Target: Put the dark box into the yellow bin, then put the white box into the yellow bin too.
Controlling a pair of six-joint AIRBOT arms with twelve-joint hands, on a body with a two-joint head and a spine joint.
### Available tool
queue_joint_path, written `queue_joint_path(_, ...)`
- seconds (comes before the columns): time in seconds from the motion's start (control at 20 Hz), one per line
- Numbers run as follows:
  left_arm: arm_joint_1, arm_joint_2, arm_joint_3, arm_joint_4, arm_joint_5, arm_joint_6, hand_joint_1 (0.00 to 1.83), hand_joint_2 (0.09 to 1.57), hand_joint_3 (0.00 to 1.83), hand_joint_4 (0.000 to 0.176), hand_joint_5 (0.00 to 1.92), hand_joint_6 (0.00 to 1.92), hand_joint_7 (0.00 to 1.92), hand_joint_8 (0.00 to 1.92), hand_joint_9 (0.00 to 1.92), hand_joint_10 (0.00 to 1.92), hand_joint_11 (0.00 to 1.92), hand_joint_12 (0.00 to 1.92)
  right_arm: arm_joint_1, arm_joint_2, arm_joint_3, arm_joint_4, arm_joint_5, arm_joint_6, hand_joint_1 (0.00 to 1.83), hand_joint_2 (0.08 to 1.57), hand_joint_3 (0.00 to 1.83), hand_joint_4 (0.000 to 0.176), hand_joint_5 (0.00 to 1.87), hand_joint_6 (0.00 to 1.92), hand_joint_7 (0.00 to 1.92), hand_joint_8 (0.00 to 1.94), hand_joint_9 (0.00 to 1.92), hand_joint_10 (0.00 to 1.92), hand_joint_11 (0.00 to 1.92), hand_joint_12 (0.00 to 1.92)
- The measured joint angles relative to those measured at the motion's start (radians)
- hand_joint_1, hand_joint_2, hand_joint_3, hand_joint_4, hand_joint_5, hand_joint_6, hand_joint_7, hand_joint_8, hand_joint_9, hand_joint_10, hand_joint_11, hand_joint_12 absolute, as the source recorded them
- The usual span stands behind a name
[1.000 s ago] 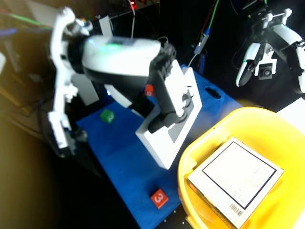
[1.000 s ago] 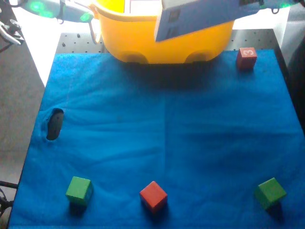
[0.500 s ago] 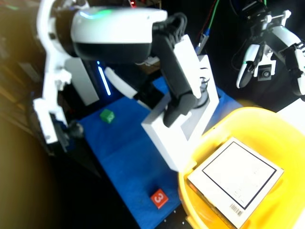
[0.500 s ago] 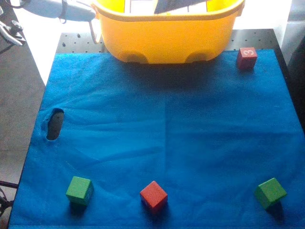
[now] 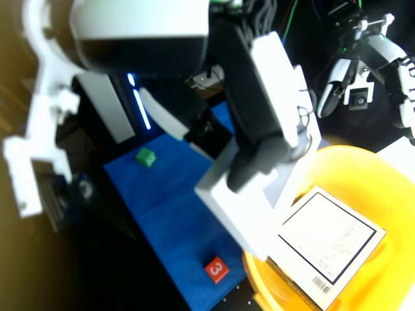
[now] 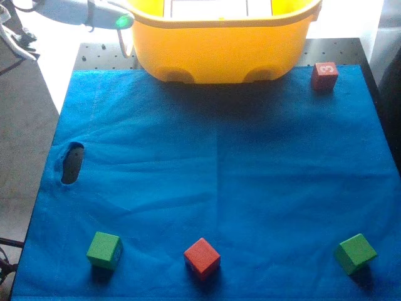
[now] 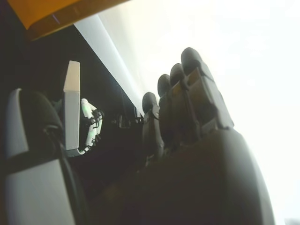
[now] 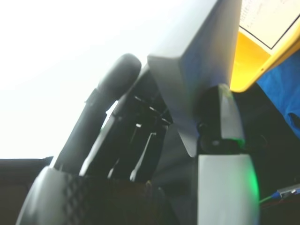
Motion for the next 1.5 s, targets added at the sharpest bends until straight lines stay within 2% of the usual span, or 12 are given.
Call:
queue_joint_path(0.05,0.0,0.0,-0.002,0.003,-0.007,0.0,1.07,0.83,0.0,0.092,0.26,0.0,0.34,0.01,0.34,0.01,0.31,0.12,0.0,-0.003,0.006,0.0,0.0,-0.001,1.28,1.03,0.0,0.0,1.11,0.69,1.31,0.52,1.47,0.12,1.12,1.1)
queue_joint_path(0.25,0.0,0.0,-0.014,0.005,-0.018,0.0,1.11,0.83,0.0,0.098,0.29,0.02,0.28,0.0,0.28,0.0,0.24,0.09,0.0,-0.057,0.069,0.0,-0.003,-0.002,1.26,1.05,0.0,0.0,1.02,0.86,1.24,0.62,1.4,0.07,1.05,1.08)
queue_joint_path(0.45,-0.001,-0.019,-0.013,0.013,-0.022,0.001,1.11,0.8,0.0,0.102,0.27,0.0,0.29,0.0,0.31,0.01,0.29,0.1,0.0,-0.088,0.097,0.003,-0.005,-0.002,1.29,1.03,0.0,0.0,1.06,0.73,1.31,0.55,1.5,0.09,1.16,1.1)
queue_joint_path(0.55,-0.001,-0.026,-0.014,0.018,-0.023,0.0,1.1,0.81,0.0,0.102,0.26,0.0,0.31,0.01,0.32,0.01,0.3,0.11,0.0,-0.098,0.116,0.031,-0.006,-0.002,1.27,1.06,0.0,0.0,1.13,0.56,1.12,0.94,1.39,0.06,0.92,1.25)
queue_joint_path(0.6,-0.001,-0.026,-0.014,0.021,-0.024,-0.002,1.1,0.81,0.0,0.119,0.26,0.0,0.31,0.01,0.3,0.0,0.3,0.1,0.0,-0.101,0.126,0.042,-0.006,-0.002,1.26,1.09,0.0,0.0,1.05,0.67,1.03,1.11,1.19,0.02,0.61,1.42)
queue_joint_path(0.65,-0.001,-0.026,-0.014,0.021,-0.024,-0.003,1.09,0.81,0.0,0.127,0.27,0.01,0.32,0.01,0.29,0.0,0.29,0.1,0.0,-0.099,0.132,0.045,-0.006,-0.002,0.99,0.96,0.0,0.002,0.62,0.21,0.77,0.43,0.91,0.01,0.39,1.14)
queue_joint_path(0.7,-0.001,-0.026,-0.014,0.021,-0.024,-0.003,1.12,0.82,0.0,0.126,0.27,0.01,0.3,0.0,0.29,0.0,0.28,0.1,0.0,-0.097,0.134,0.05,-0.007,-0.003,0.87,0.88,0.0,0.117,0.31,0.04,0.51,0.12,0.62,0.0,0.22,0.8)
queue_joint_path(0.75,-0.001,-0.026,-0.014,0.021,-0.023,-0.003,1.12,0.84,0.01,0.127,0.26,0.0,0.3,0.0,0.29,0.0,0.28,0.1,0.0,-0.097,0.138,0.053,-0.011,-0.007,0.8,0.81,0.0,0.164,0.14,0.01,0.32,0.02,0.37,0.0,0.04,0.56)
queue_joint_path(0.8,-0.001,-0.026,-0.014,0.021,-0.024,-0.003,1.13,0.84,0.01,0.131,0.27,0.0,0.29,0.0,0.27,0.0,0.27,0.09,0.0,-0.097,0.142,0.064,-0.014,-0.006,0.77,0.79,0.0,0.174,0.09,0.0,0.24,0.01,0.26,0.0,0.01,0.39)
queue_joint_path(0.9,-0.001,-0.03,-0.014,0.02,-0.023,-0.003,1.12,0.83,0.0,0.123,0.27,0.0,0.3,0.0,0.27,0.0,0.26,0.09,0.0,-0.101,0.145,0.069,-0.009,-0.006,0.75,0.75,0.0,0.176,0.07,0.0,0.17,0.0,0.15,0.01,0.0,0.19)
queue_joint_path(1.15,-0.001,-0.037,-0.014,0.023,-0.025,-0.004,1.11,0.83,0.0,0.141,0.29,0.01,0.31,0.0,0.28,0.0,0.27,0.09,-0.005,-0.107,0.15,0.076,-0.005,-0.007,0.8,0.76,0.0,0.176,0.08,0.0,0.16,0.0,0.14,0.0,0.0,0.13)
queue_joint_path(1.5,-0.001,-0.037,-0.014,0.023,-0.029,-0.005,1.12,0.79,0.0,0.123,0.28,0.0,0.27,0.0,0.27,0.0,0.25,0.08,-0.012,-0.079,0.132,0.076,-0.01,-0.007,0.78,0.7,0.0,0.176,0.0,0.0,0.09,0.0,0.08,0.0,0.01,0.13)
